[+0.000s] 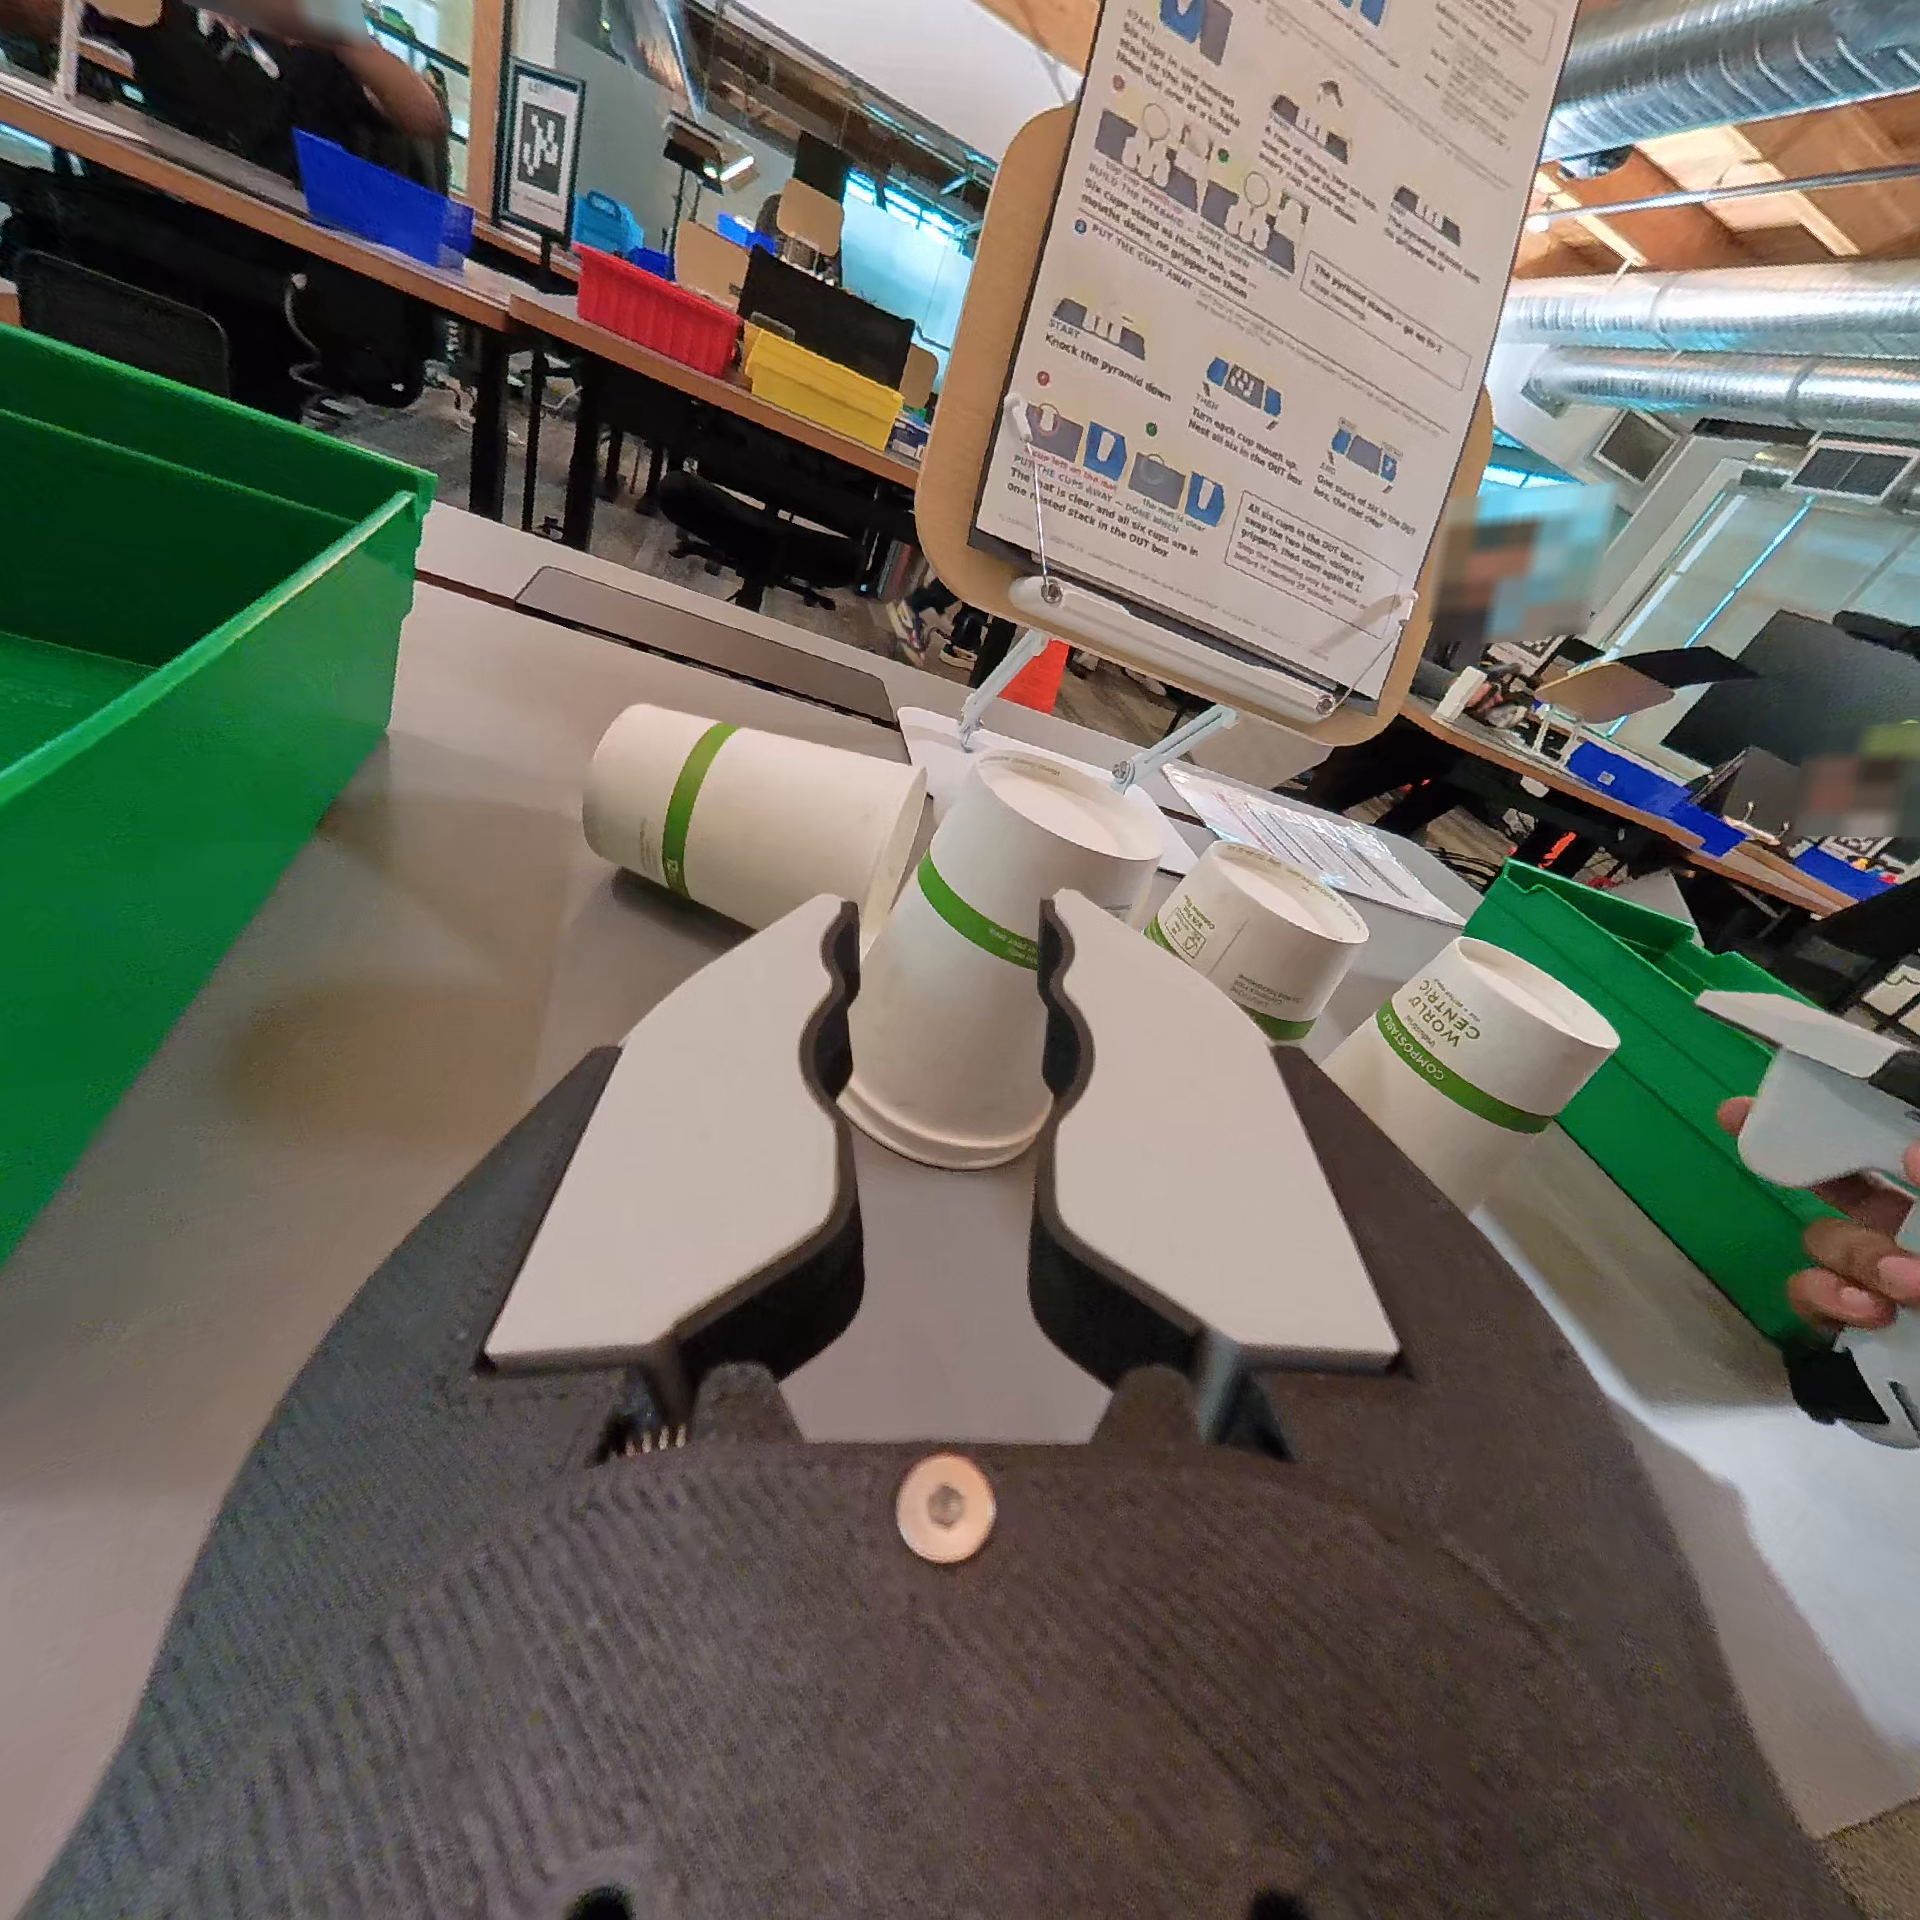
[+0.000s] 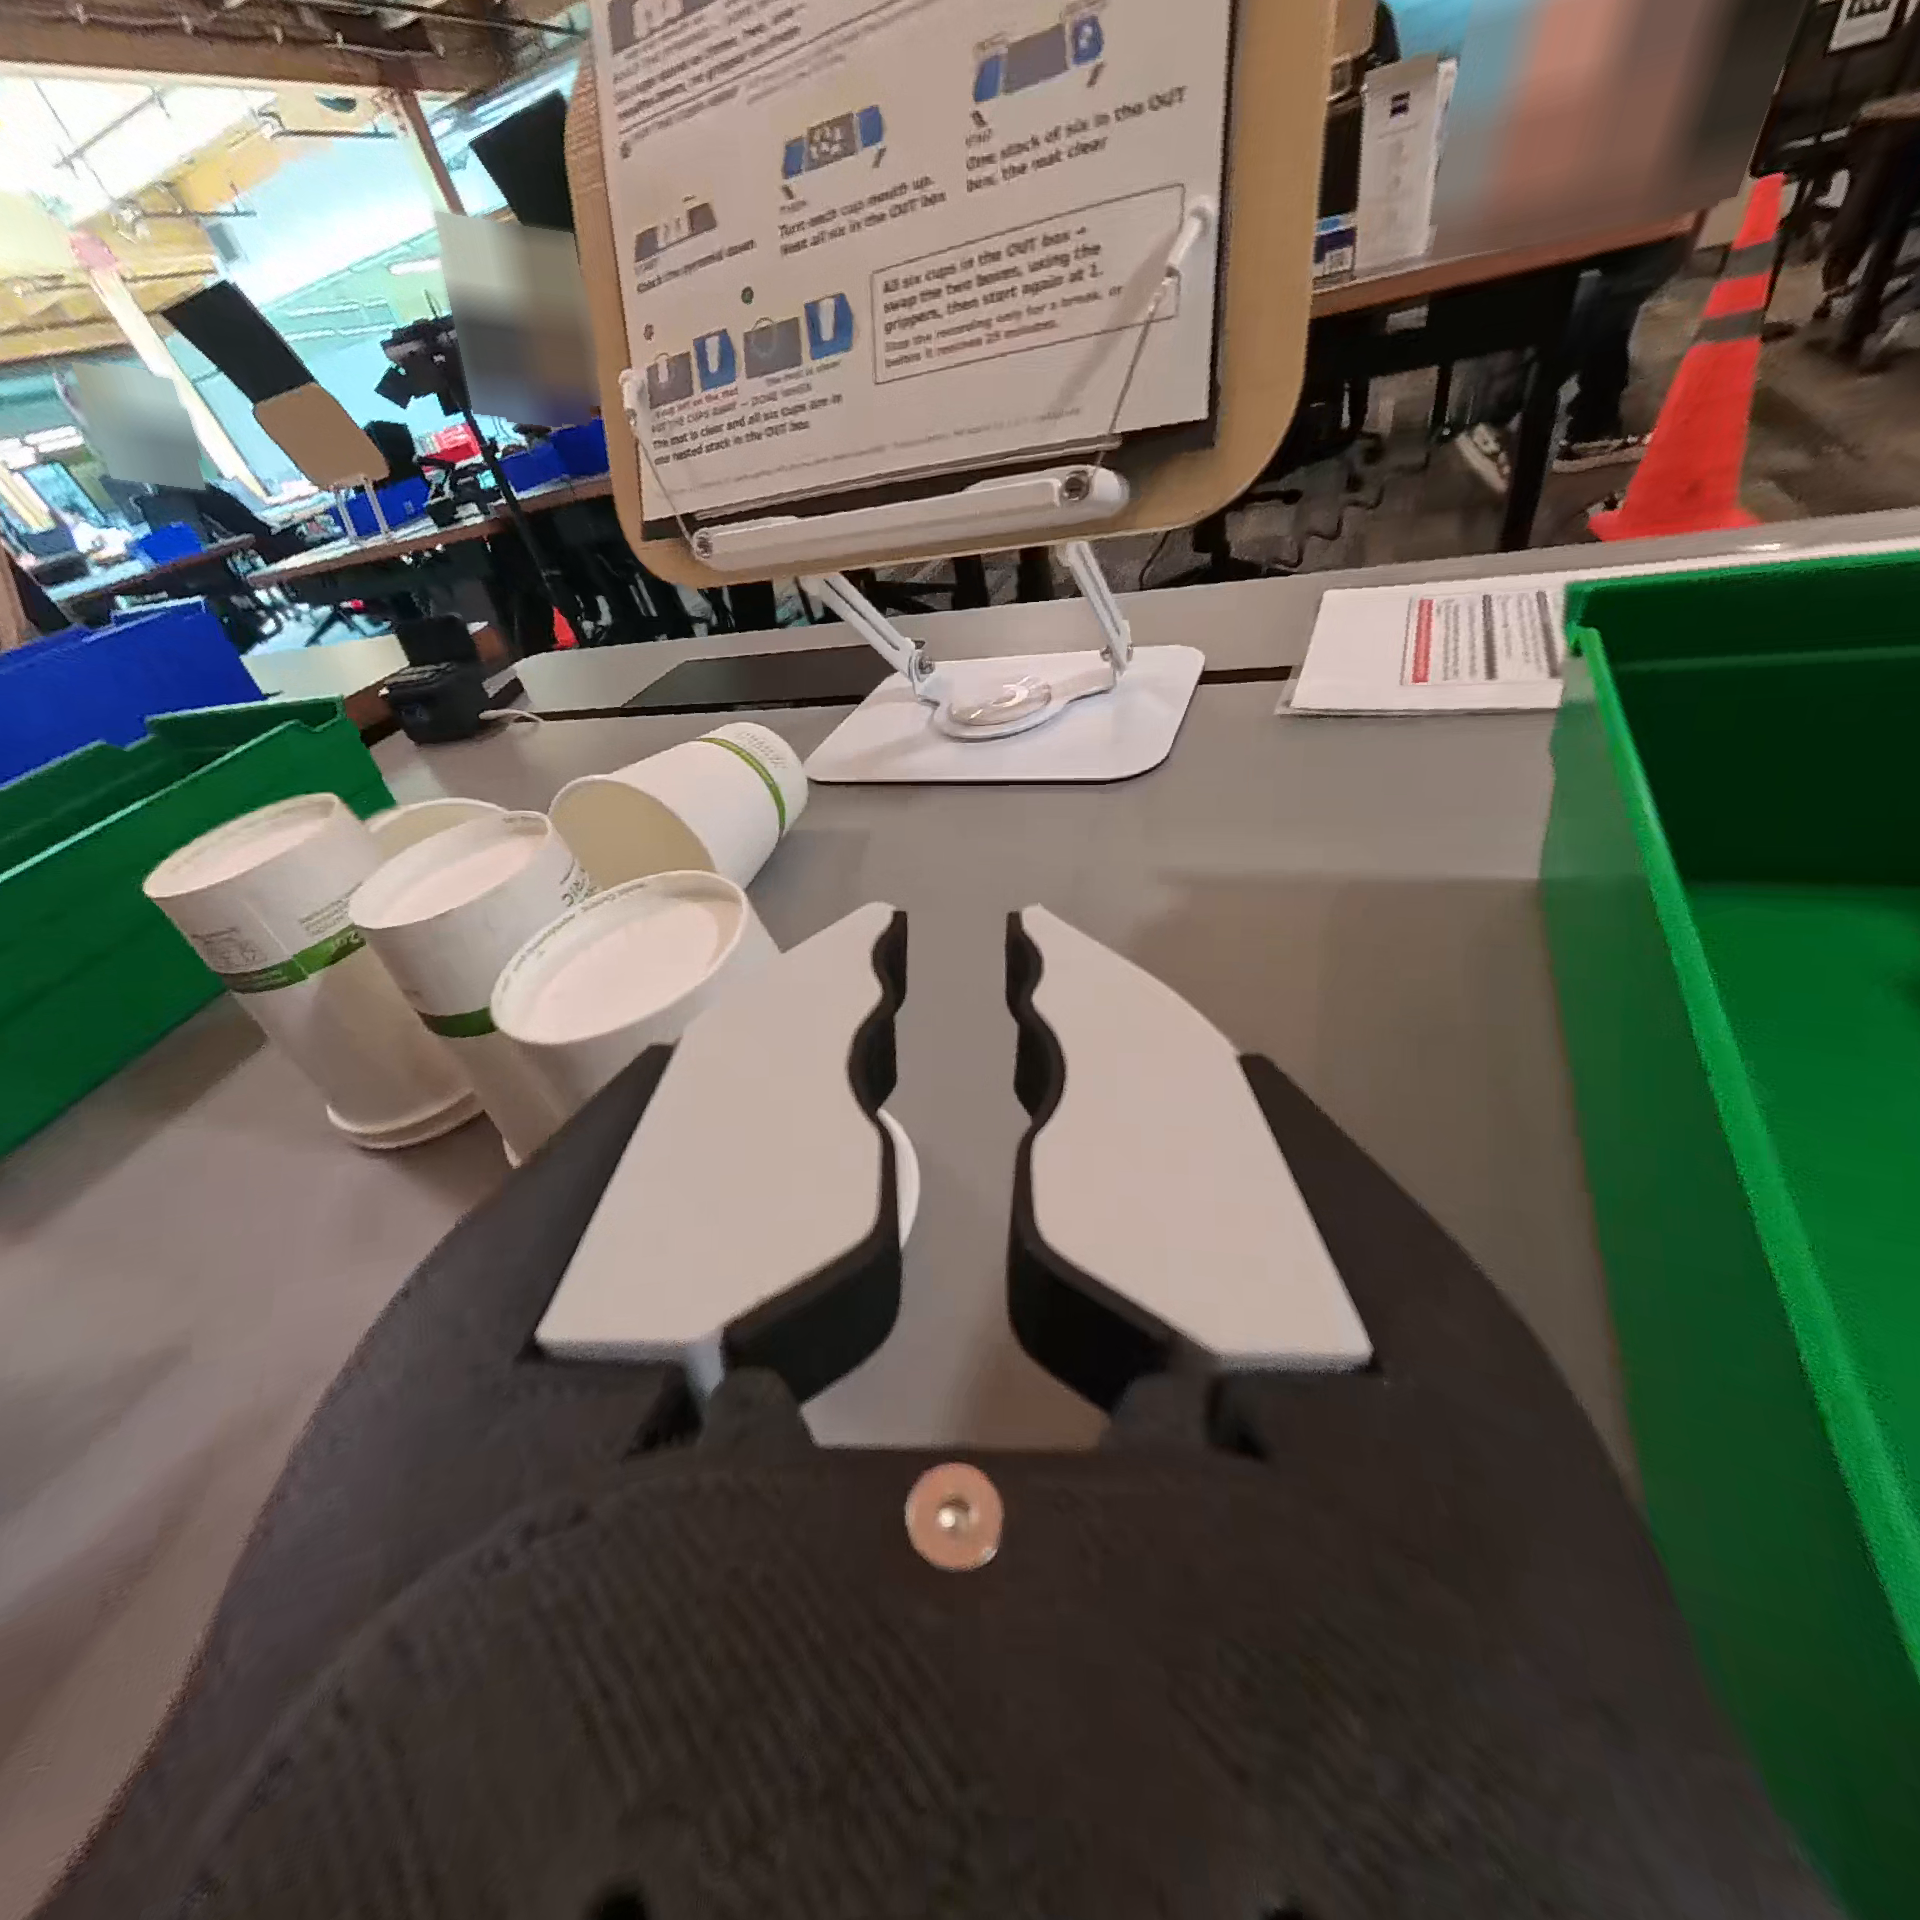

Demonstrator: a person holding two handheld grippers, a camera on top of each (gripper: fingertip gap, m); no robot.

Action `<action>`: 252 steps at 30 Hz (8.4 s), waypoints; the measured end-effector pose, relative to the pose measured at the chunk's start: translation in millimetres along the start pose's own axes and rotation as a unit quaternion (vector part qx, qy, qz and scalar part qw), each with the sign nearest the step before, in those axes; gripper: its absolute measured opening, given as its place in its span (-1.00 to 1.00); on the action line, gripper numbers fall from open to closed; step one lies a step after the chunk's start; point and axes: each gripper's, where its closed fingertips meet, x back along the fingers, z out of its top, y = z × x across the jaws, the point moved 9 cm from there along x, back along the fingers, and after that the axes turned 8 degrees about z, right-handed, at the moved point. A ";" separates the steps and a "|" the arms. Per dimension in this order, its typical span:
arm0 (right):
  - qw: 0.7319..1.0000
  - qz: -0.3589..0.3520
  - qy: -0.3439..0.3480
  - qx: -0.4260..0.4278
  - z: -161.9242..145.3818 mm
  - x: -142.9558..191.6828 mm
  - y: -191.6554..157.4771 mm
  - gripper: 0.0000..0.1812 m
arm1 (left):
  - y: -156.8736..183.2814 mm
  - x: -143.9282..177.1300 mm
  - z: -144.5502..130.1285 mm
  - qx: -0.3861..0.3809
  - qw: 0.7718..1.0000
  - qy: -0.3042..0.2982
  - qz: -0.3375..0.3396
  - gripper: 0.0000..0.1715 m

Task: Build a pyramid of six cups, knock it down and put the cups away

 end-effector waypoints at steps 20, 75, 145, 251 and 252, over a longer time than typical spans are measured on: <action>0.996 -0.037 -0.036 0.068 -10.4 28.1 5.1 -0.73 | 53.0 -20.9 -10.4 -0.081 0.990 -0.002 -0.111 -0.60; 0.977 0.152 -0.116 0.095 -32.5 -56.4 -43.6 -0.20 | 35.1 5.8 -32.7 -0.048 0.976 -0.136 -0.163 -0.60; 0.905 0.162 -0.137 0.368 -64.3 8.7 -94.5 -0.12 | 139.2 12.0 -54.5 -0.251 0.885 0.009 -0.393 -0.76; 0.942 0.307 -0.098 0.091 -46.1 13.4 -86.5 -0.15 | 120.3 -18.1 -53.1 0.037 0.890 -0.175 -0.419 -0.39; 0.942 0.307 -0.098 0.091 -46.0 13.5 -86.5 -0.16 | 120.0 -18.2 -53.0 0.039 0.890 -0.175 -0.420 -0.39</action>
